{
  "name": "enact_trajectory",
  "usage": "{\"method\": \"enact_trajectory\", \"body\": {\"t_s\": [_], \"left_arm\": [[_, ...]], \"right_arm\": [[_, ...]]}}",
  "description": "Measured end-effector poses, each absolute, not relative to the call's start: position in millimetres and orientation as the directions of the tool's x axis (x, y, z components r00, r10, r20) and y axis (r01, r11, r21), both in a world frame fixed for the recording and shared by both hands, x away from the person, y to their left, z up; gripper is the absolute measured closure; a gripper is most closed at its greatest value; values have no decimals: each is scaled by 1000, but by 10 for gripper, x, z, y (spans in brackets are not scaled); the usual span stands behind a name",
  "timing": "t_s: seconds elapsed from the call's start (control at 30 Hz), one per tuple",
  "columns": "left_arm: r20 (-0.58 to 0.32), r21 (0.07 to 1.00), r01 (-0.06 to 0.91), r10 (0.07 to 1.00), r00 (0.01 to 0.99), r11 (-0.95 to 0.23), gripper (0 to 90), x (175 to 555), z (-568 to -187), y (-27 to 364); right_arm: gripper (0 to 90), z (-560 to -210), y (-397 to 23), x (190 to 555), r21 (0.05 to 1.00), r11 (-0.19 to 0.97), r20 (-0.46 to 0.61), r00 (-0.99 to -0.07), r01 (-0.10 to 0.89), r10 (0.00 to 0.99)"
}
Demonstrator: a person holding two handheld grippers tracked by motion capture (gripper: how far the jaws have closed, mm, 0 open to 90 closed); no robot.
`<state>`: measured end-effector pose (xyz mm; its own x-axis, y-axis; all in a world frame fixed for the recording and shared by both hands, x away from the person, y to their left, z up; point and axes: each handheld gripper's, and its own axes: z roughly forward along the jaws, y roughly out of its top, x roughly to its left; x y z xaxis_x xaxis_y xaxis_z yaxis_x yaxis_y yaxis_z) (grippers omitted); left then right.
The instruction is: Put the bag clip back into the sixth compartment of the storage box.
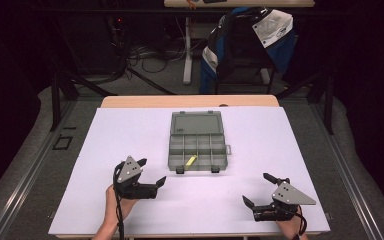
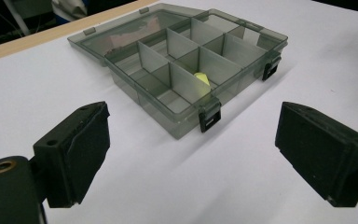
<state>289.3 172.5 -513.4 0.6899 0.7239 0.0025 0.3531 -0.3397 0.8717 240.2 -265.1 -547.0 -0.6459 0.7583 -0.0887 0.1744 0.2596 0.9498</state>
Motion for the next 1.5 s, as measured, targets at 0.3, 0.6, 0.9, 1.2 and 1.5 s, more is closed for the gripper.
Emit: {"method": "enact_trajectory", "body": {"t_s": [0.3,0.6,0.9,1.2,1.5], "left_arm": [[4,871,350,717,697,-346,102,2792,-5232,1788],[5,889,329,725,689,-319,102,2670,-5330,1876],[-4,911,304,731,682,-278,102,2563,-5401,2030],[26,929,258,741,672,-266,102,2413,-5488,2145],[5,929,277,759,651,-244,102,2370,-5530,2260]], "right_arm": [[0,-5464,-2657,2399,948,264,-89,-645,179,759],[0,-5464,-2666,2398,947,264,-88,-643,183,761],[0,-5475,-2658,2403,947,263,-86,-645,183,759],[0,-5479,-2664,2407,946,264,-85,-647,186,758],[0,-5484,-2667,2409,945,270,-87,-648,188,757]]}}
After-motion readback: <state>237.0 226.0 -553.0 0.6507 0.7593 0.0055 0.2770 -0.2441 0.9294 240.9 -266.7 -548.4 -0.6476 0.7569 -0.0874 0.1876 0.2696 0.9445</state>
